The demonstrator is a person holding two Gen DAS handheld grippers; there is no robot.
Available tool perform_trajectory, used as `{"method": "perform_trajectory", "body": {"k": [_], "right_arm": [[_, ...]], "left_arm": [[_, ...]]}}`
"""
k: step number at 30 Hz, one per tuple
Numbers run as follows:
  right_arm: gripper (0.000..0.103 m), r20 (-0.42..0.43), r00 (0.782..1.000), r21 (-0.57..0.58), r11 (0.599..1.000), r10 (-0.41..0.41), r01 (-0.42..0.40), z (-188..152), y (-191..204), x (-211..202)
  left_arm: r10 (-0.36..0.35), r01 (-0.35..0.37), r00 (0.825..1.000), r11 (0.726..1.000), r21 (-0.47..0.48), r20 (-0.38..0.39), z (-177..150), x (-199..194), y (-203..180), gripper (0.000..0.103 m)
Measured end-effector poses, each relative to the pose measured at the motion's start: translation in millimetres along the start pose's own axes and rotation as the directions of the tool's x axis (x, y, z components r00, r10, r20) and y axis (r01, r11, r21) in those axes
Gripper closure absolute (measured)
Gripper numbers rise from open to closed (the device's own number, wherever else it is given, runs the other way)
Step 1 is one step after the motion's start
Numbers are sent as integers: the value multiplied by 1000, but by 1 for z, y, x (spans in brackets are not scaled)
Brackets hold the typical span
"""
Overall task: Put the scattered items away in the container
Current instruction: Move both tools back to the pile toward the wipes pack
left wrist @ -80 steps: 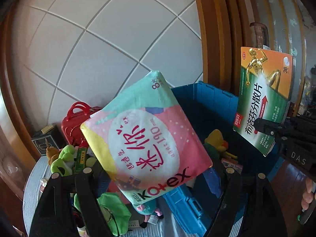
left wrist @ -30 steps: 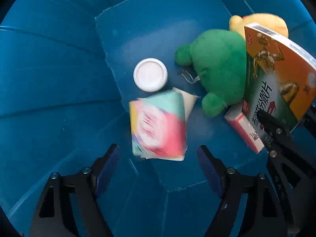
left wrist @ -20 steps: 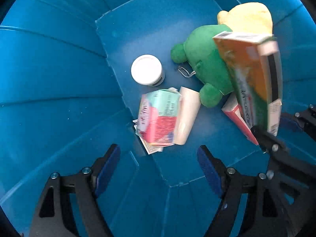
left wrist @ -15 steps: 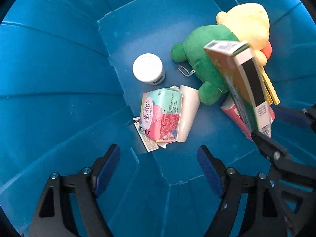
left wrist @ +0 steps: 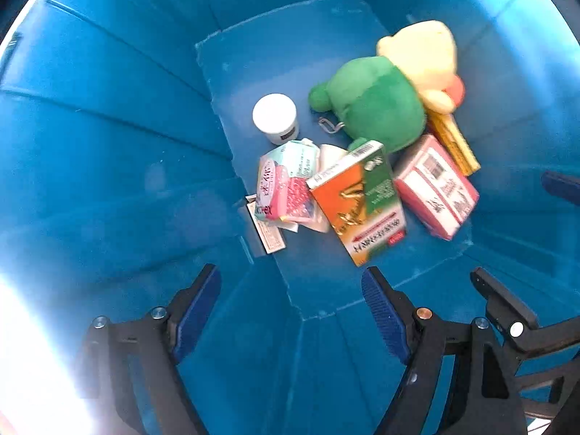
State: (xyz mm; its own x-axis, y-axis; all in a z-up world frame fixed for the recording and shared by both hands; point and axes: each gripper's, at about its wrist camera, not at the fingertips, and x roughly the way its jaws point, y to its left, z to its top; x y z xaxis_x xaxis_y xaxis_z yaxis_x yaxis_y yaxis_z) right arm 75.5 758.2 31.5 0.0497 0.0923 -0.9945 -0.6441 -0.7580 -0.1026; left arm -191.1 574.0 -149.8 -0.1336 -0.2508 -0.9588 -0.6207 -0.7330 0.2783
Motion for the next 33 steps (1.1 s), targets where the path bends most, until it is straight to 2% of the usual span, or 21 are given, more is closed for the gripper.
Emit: {"method": "perform_trajectory", "body": {"k": [4,7,13,18,20,26,33], "right_arm": [[1,57,998,-25,1000,-6,7,-14,-2,-14],[1,95,995,-47,999,-18,23,-27,-2,-21],[1,183,982,-72,996,-36,50,-54,-4,-43],[1,223,974,-88,994,-44,65,-70,-3,-53],[1,228,972,-87,994,-52,73,-74,-1,-54],[1,250,966,-80,993,-64,86,-81,12,-68],[1,277,957,-25,995,-89,100,-95,46,-82]], "left_arm": [[-30,29,996,1000,12,80,-22,-28,-4,23],[-25,20,985,999,34,170,-40,-46,-7,23],[-39,25,953,998,50,301,-81,-74,-9,23],[-39,9,913,997,77,406,-113,-97,-10,23],[-57,20,903,996,91,427,-124,-104,-9,23],[-85,30,888,991,128,452,-149,-115,-1,23],[-115,46,856,988,147,504,-187,-126,39,23]]}}
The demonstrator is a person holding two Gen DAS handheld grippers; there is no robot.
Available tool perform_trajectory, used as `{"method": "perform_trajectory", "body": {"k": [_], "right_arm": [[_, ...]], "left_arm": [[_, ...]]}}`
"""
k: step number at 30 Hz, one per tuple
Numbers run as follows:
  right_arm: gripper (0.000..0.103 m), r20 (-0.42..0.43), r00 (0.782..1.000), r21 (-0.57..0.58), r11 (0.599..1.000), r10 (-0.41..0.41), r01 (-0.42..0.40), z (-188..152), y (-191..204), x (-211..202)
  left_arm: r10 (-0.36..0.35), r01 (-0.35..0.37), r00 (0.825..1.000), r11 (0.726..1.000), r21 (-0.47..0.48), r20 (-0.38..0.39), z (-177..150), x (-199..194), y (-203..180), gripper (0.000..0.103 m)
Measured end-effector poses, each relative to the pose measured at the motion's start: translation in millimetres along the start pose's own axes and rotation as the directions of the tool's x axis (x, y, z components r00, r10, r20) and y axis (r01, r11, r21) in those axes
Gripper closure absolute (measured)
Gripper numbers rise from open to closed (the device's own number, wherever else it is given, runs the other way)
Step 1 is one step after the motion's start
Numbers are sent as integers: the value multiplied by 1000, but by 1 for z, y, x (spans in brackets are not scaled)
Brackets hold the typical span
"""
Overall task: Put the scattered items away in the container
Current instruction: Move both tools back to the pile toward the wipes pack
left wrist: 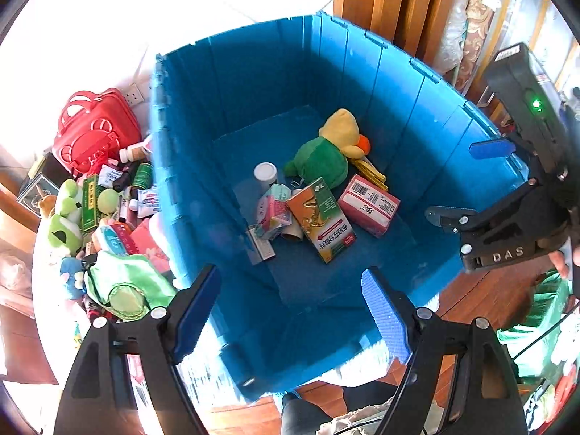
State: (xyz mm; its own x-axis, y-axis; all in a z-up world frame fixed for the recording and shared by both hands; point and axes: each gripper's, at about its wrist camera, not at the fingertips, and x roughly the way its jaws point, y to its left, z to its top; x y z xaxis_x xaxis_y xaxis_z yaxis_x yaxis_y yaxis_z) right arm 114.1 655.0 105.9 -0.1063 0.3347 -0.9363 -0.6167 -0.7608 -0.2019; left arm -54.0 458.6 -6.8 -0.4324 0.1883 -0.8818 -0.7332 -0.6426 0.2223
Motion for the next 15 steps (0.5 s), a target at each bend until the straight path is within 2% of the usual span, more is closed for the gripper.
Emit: {"method": "perform_trajectory", "body": {"k": [5,10,15], "right_arm": [[1,40,999,22,1000,-22,21,-5,47,-25],[1,89,996,28,1000,-13,10,-5,118,-42],[1,124,992,8,999,36,-37,0,190,-46]], "left_arm": [[-10,10,999,1000,-2,38,-36,-25,43,23],[-7,8,998,1000,-19,64,-87,-46,100,23],[28,-24,998,997,-75,52,-132,-55,158,23]]}}
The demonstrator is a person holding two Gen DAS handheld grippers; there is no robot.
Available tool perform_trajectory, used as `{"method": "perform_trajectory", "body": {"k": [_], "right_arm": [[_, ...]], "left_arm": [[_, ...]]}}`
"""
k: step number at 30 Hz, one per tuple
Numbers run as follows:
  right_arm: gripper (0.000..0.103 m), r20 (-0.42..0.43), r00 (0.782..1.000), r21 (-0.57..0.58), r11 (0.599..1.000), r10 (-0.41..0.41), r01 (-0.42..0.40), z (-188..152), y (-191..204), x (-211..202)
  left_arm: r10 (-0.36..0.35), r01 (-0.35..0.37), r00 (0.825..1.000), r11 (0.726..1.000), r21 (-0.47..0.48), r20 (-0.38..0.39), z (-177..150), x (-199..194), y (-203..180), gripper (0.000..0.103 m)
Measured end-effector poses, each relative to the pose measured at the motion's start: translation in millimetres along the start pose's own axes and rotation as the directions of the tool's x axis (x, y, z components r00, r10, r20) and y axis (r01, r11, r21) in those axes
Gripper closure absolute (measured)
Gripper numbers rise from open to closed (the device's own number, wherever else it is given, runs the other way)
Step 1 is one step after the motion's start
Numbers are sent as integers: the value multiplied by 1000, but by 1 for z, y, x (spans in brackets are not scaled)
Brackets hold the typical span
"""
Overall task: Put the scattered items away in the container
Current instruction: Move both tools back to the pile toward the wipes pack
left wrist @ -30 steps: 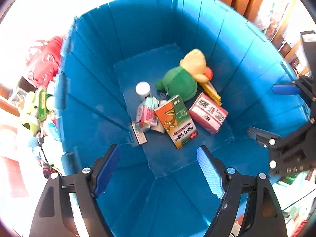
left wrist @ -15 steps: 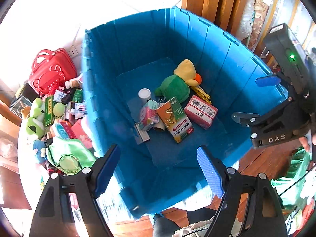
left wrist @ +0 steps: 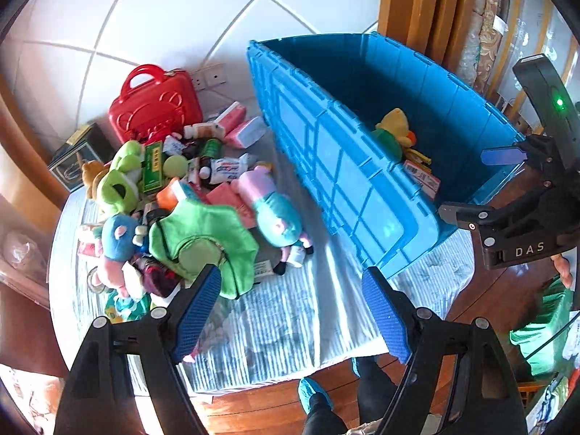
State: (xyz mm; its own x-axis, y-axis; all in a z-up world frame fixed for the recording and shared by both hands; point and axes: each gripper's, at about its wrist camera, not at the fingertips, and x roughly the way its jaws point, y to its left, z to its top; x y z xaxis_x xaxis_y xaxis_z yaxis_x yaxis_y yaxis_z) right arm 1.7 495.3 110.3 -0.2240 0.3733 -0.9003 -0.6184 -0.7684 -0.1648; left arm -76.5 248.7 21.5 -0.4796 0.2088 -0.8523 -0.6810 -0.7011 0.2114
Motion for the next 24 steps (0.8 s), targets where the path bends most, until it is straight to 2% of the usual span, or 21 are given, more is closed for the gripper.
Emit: {"method": "perform_trajectory", "body": {"k": [8,12,14,19,24], "right_arm": [[1,1,998,-92,994,58,-58,21,85,8],[1,32,995,-159,983,99,-93,39,118,15],[1,44,990,-179,976,131,-121,49,130,23],[1,28,981,-226,958,190,-179,70,155,55],[1,3,974,-244,945,224,-217,81,167,90]], "left_arm": [[27,-29,1000,993,-113,-16,-40,-4,71,23],[99,-95,995,980,-178,13,-49,0,100,23],[138,-133,990,970,-205,13,-51,5,112,23],[184,-178,983,941,-287,-5,-54,24,141,23],[222,-217,975,928,-302,-20,-65,43,160,23]]}}
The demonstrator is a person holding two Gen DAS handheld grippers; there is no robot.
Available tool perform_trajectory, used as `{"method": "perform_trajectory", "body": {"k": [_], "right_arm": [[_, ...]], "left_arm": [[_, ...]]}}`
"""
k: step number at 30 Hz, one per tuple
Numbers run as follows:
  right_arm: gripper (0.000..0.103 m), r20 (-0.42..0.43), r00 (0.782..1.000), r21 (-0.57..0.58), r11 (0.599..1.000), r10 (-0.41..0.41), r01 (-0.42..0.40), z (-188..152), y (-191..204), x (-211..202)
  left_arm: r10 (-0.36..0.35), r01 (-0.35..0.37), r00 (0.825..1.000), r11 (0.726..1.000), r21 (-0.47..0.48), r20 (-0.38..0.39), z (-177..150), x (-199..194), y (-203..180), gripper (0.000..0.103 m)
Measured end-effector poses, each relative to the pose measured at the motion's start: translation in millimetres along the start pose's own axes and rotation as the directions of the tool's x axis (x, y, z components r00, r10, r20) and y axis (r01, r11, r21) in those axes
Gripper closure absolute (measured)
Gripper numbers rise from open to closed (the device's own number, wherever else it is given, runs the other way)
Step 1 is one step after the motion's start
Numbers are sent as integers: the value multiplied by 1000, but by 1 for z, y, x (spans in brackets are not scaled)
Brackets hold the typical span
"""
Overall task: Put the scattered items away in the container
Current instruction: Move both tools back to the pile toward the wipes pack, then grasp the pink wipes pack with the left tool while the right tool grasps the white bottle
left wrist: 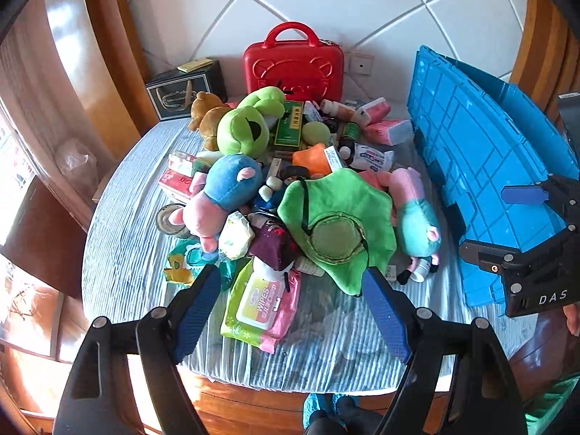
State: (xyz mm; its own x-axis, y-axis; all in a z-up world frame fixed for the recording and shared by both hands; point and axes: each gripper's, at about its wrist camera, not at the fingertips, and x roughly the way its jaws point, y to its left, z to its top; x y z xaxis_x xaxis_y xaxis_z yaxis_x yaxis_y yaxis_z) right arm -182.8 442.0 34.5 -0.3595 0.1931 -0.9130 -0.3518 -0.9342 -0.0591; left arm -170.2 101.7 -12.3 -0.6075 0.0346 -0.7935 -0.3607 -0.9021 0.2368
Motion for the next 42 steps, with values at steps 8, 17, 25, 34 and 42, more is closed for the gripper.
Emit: {"method": "perform_trajectory", "body": {"k": [8,17,25,34,42], "right_arm": [[1,-8,999,73,997,36,-35,14,13,45],[0,-31,998,265,963,61,-50,2,50,107],[0,-57,997,387,922,59,-33,-27,80,161],[24,-66,993,484,873,99,-55,-64,95,199],[30,-36,989,548,830,141,-98,-63,100,222]], "left_arm": [[-47,47,999,999,-21,19,-1,32,38,23],[-99,102,994,993,61,-37,-29,106,89,23],[-169,181,976,981,75,-140,-70,176,93,23],[-182,221,955,964,150,-233,-102,225,64,23],[-177,222,953,960,172,-246,-100,250,52,16]]}}
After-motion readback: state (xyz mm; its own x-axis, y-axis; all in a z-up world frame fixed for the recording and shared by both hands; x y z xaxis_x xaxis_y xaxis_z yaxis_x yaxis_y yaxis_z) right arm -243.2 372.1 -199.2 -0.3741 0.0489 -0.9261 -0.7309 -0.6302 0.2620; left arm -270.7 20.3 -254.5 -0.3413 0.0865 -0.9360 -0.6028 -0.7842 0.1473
